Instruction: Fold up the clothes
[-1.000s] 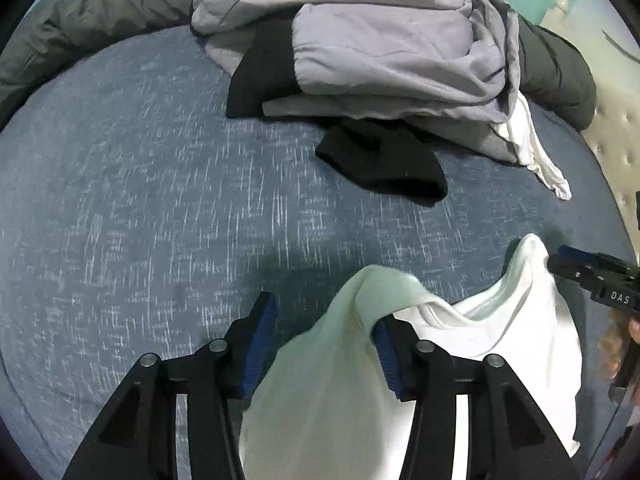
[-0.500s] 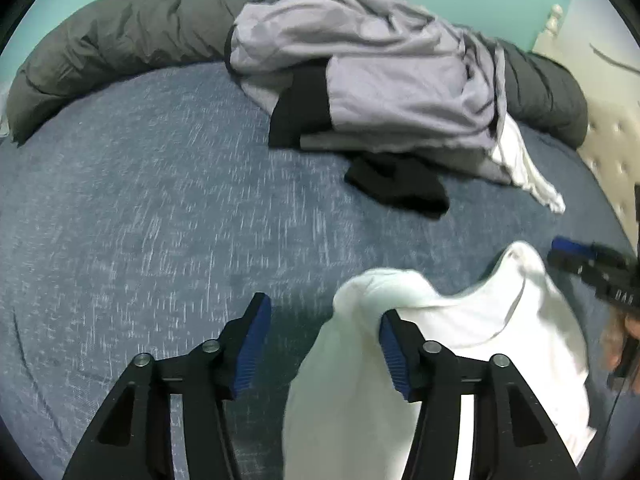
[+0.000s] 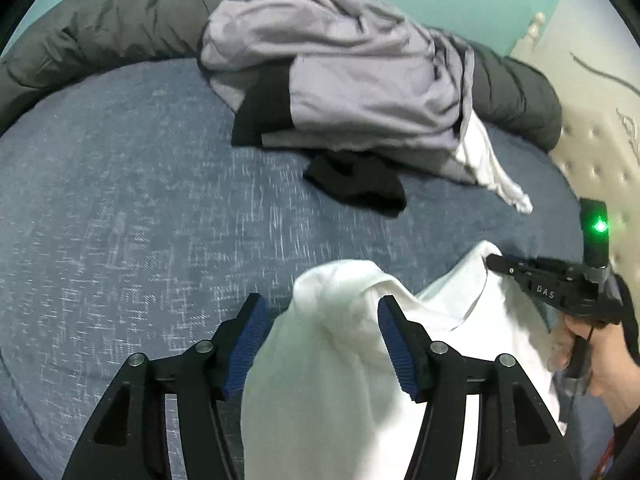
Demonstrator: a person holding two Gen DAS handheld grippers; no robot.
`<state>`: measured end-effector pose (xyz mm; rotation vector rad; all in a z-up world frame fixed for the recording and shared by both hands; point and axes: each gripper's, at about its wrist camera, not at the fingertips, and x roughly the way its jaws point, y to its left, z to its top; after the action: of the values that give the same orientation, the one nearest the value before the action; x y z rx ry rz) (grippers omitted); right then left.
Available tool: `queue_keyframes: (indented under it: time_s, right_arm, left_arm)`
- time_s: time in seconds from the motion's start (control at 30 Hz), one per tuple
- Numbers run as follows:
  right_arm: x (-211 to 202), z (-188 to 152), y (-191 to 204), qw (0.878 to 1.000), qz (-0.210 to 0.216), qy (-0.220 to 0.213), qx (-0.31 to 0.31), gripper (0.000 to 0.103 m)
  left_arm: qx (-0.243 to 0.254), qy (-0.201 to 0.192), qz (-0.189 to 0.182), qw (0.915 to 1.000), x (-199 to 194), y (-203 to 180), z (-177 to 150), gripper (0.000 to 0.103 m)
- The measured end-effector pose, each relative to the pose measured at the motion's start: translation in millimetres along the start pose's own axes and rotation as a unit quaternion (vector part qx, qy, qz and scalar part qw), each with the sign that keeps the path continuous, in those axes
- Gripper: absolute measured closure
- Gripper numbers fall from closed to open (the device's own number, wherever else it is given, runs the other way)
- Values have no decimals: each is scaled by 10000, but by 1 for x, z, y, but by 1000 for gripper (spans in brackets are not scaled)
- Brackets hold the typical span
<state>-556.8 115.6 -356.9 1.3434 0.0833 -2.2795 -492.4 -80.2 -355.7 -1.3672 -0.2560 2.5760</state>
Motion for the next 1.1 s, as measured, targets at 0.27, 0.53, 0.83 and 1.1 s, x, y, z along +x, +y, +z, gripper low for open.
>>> queue_keyframes:
  time_s: [0.27,0.53,0.83,1.1]
  right_arm:
    - [-2,5,-23,9897,1140,-166,854,98]
    - [-25,1,-31,9910,823,-754,740,66]
    - [-17,-25,-56,9933,895,-100,720,65]
    - [-22,-35,-48,9956,772,-291,440,101]
  left_arm:
    - [-111,-90,168,9998,-5,14,3,38]
    - [-73,259,296,9992,28,29,-8,38]
    - [-25,397,90,9992,41,32,-18,48]
    - [277,358,-21,9990,36,20,-19,98]
